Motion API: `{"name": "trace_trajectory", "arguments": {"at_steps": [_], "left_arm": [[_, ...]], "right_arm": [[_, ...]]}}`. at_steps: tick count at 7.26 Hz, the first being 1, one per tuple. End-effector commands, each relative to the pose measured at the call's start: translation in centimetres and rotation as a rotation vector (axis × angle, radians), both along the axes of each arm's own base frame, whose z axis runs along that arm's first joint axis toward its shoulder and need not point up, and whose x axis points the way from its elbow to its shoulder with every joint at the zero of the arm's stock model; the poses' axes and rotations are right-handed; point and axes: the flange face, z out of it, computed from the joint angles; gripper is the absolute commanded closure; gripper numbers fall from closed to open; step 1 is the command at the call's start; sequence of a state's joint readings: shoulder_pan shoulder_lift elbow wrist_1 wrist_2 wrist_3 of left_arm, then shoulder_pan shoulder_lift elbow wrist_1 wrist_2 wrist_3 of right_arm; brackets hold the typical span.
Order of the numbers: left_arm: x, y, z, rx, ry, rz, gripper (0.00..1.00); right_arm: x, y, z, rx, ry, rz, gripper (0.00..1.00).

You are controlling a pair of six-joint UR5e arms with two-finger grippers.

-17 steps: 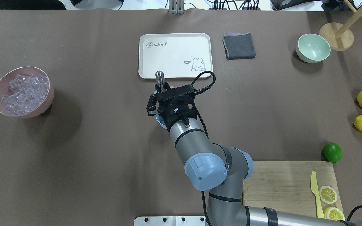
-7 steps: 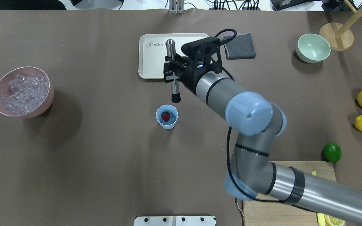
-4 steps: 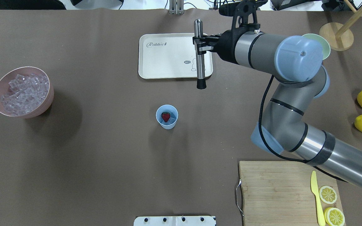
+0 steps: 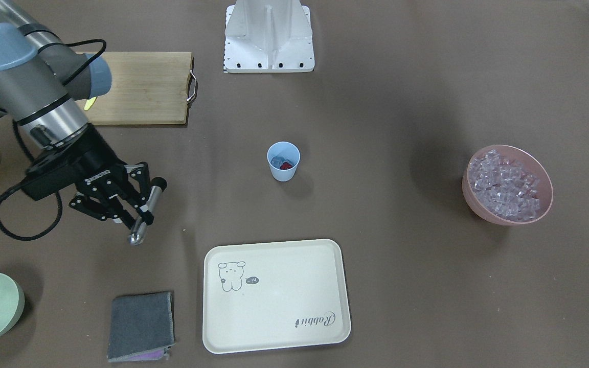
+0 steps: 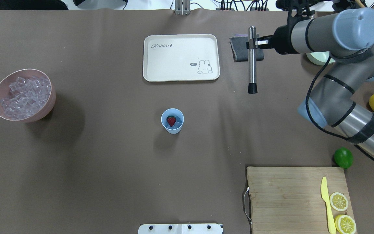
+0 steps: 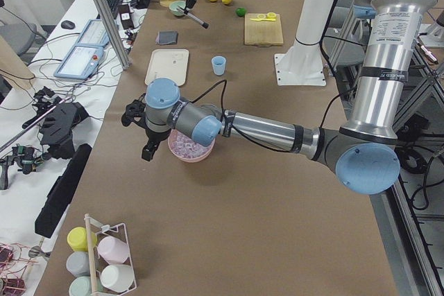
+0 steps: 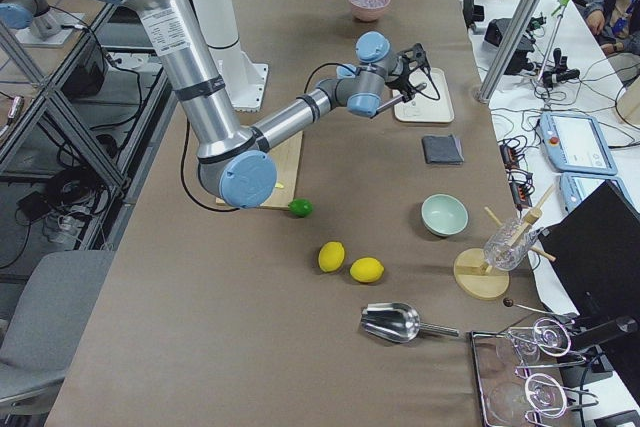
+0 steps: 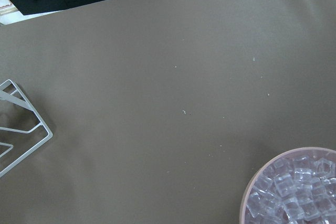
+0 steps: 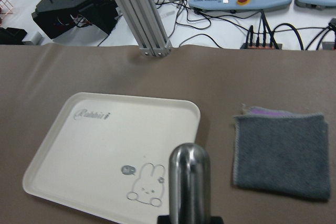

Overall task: Mash ice and strawberries in cup
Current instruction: 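Carry the muddler with the right gripper toward the pale green bowl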

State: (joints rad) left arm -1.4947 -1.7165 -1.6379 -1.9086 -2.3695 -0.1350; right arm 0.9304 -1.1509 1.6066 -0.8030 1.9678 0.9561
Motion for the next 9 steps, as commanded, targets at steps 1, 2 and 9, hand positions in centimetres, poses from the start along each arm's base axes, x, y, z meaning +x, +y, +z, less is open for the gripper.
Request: {"name": "trace_trajectory", "arguments": {"at_steps": [1, 2, 9], "left_arm": [[-0.1, 1.5, -1.6, 0.036, -0.001, 0.001, 0.02], [0.0, 1.2, -2.2, 0.052, -0.001, 0.005, 0.02], [2.6, 1.2, -4.1, 0.093, -0.007, 0.048, 0.02]], "right_arm": [[4.1, -2.8, 9.0, -0.183, 0.043, -0.040, 1.00], [5.3, -3.0, 11.8, -0.240, 0.050, -0.057, 1.00], [7.9, 2.1, 21.7, -0.371, 0.100, -0.215, 1.00]]}}
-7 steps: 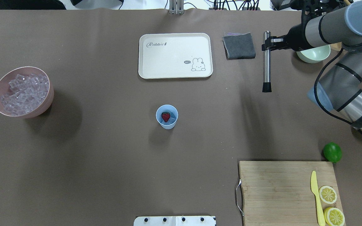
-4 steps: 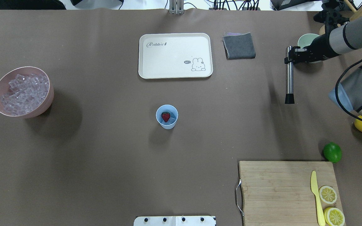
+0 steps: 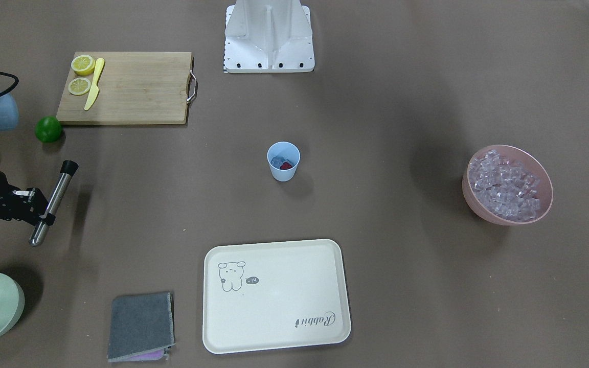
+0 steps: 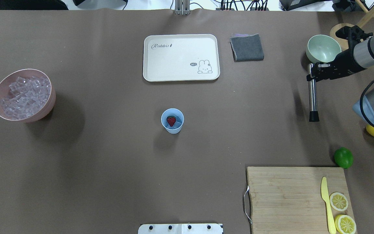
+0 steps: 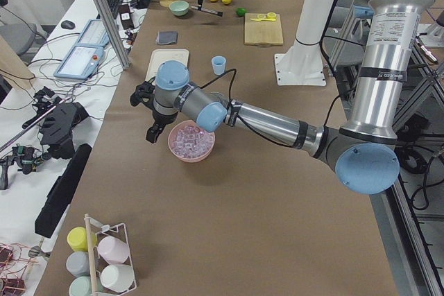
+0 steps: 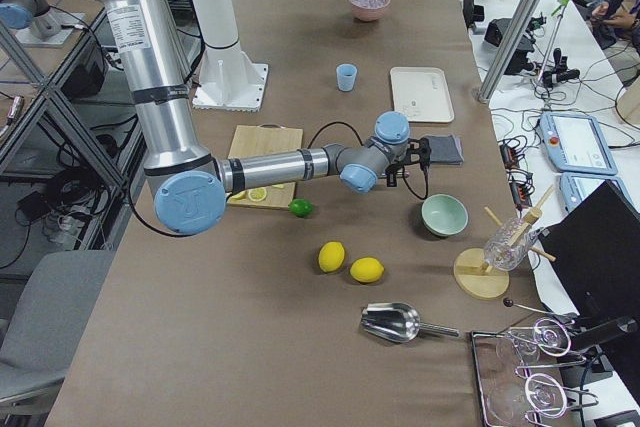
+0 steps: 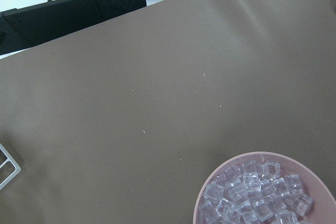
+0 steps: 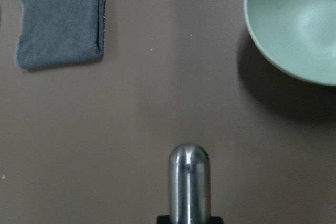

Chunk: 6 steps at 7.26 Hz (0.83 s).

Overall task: Mash ice and strawberries in cup
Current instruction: 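Carry the muddler with the right gripper toward the pale green bowl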

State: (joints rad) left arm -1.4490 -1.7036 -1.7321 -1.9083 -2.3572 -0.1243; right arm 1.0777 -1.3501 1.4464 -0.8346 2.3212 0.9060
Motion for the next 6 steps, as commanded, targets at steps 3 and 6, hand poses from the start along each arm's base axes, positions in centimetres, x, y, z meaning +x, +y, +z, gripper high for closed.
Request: {"name": "trace_trajectory", "arguments": {"at_steps": [3, 6], "left_arm": [[0.1, 0.3, -0.6, 0.015, -0.005, -0.001, 0.02], [0.0, 0.3, -0.6, 0.018, -0.023, -0.014, 0.02]], "right_arm": [[-3.0, 1.8, 3.2, 0.013, 0.050, -0.096, 1.00], [-4.1, 2.2, 3.2, 0.010, 0.054, -0.117, 1.00]]}}
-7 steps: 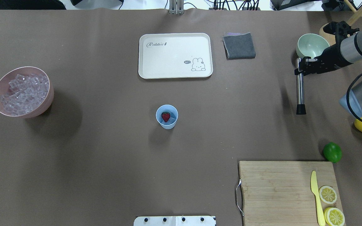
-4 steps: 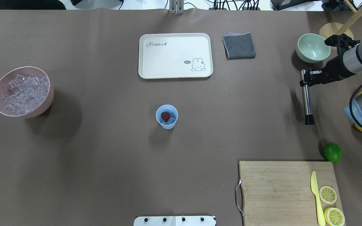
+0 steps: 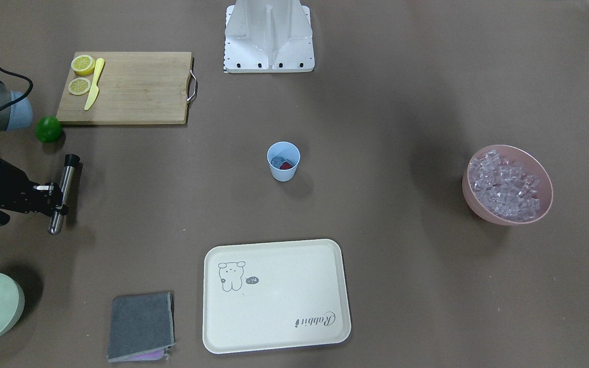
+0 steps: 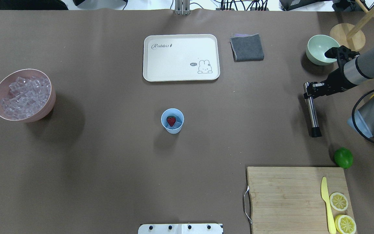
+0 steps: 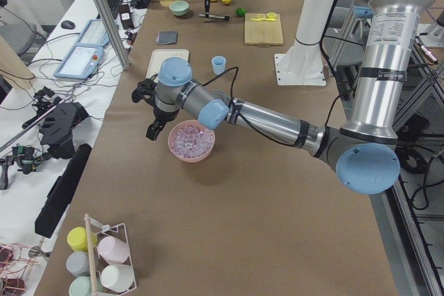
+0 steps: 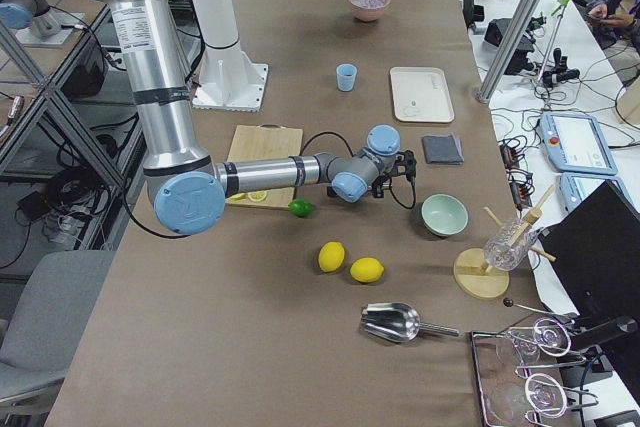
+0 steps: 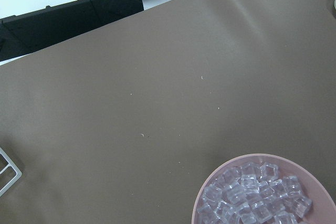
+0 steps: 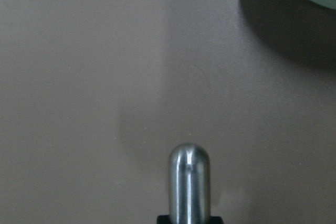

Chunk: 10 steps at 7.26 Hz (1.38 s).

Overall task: Mash ice and strawberries in cup
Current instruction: 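Lower the muddler onto the table and open the right gripper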

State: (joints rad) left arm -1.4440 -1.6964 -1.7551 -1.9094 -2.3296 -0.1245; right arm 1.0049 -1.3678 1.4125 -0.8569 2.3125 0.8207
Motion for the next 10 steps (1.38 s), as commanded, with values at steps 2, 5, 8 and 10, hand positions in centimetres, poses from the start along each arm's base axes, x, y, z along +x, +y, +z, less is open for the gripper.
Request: {"name": "trace_trajectory", "arguments": {"at_steps": [2, 5, 8, 10], "left_arm": [[0.2, -0.2, -0.1, 0.000, -0.003, 0.000, 0.02], [0.9, -0.3, 0.2, -0.005, -0.003, 0.013, 0.02], [0.9, -0.5, 0.2, -0.010, -0.003, 0.012, 0.02], [1.5, -0.6, 0.0, -0.009, -0.002, 0.023, 0.02]], "right_arm": [[-0.6, -0.8, 1.0, 0.003, 0.021, -0.013, 1.00], [-0.9, -1.8, 0.4, 0.017, 0.023, -0.010, 0.78], [-0.2, -3.2, -0.6, -0.002, 0.038, 0.014, 0.00], [2.0, -3.9, -0.7, -0.006, 0.032, 0.045, 0.00]]}}
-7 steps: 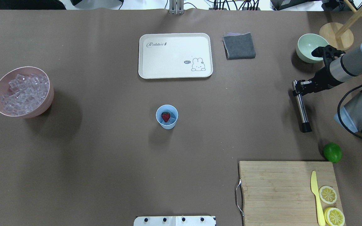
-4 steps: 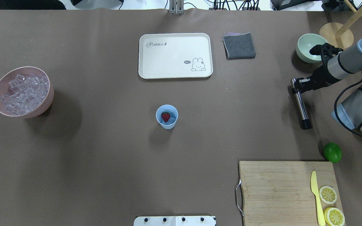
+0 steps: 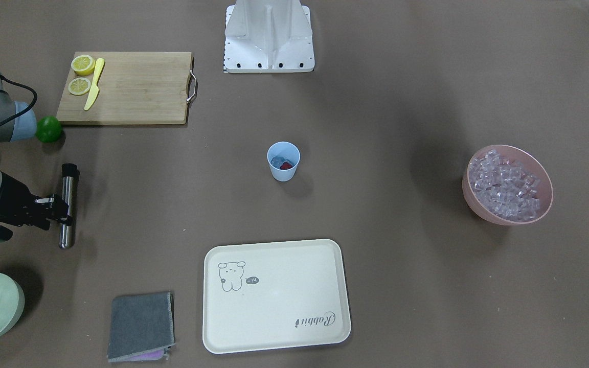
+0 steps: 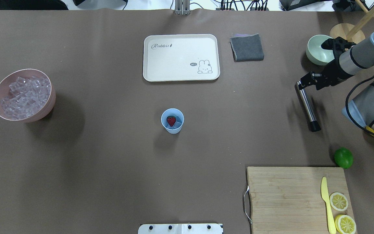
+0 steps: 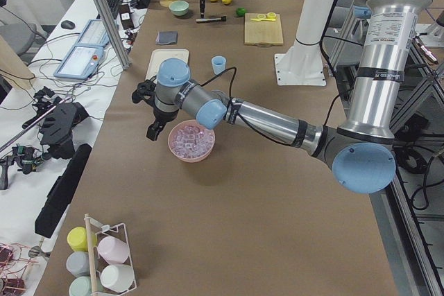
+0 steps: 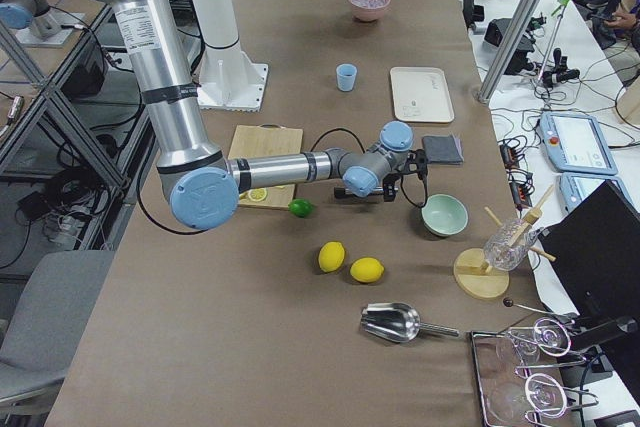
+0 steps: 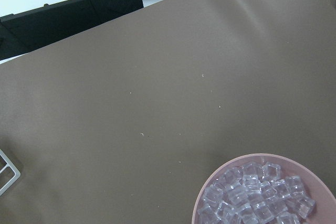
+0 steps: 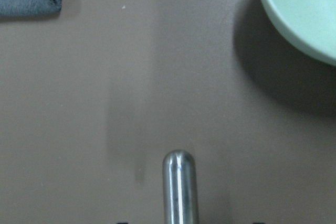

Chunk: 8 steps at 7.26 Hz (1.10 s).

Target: Mash ice and strawberries in cup

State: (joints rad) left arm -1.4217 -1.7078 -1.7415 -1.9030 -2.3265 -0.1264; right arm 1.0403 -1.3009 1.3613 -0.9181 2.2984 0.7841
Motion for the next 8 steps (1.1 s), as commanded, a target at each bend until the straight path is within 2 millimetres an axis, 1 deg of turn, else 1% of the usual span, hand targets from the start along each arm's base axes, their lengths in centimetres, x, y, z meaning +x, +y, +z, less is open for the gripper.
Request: {"name": "trace_trajectory", "arguments": {"at_steps": [1, 2, 3, 4, 5, 6, 7, 8], "left_arm": [[0.3, -0.1, -0.3, 0.001, 0.002, 0.002, 0.02], [0.6, -0.4, -0.7, 0.004, 0.006, 0.005, 0.02], [0.7, -1.0, -1.2, -0.001, 0.007, 0.006, 0.02], [0.9, -2.4, -1.6, -0.022, 0.006, 0.008, 0.02], [1.1, -3.4, -2.4, -0.040, 0.004, 0.007, 0.02], [1.2, -4.0, -3.0, -0.073, -0.002, 0.005, 0.02], [1.3, -5.1, -3.6, -0.116, -0.011, 0.002, 0.02], [1.5, -6.2, -2.7, -0.153, -0.019, 0.002, 0.02]], "right_arm": [[2.7, -0.8, 0.1, -0.006, -0.005, 0.039, 0.00], [5.5, -1.4, 0.1, -0.025, -0.032, 0.060, 0.00], [10.2, -2.3, 0.1, -0.055, -0.075, 0.096, 0.00], [13.3, -2.1, 0.3, -0.053, -0.105, 0.104, 0.00], [15.5, -1.4, 0.6, -0.053, -0.114, 0.127, 0.00], [17.5, -0.7, 0.7, -0.060, -0.122, 0.150, 0.00], [19.3, -0.3, -0.3, -0.076, -0.126, 0.174, 0.00], [20.4, 0.3, -1.5, -0.100, -0.117, 0.191, 0.00]]}}
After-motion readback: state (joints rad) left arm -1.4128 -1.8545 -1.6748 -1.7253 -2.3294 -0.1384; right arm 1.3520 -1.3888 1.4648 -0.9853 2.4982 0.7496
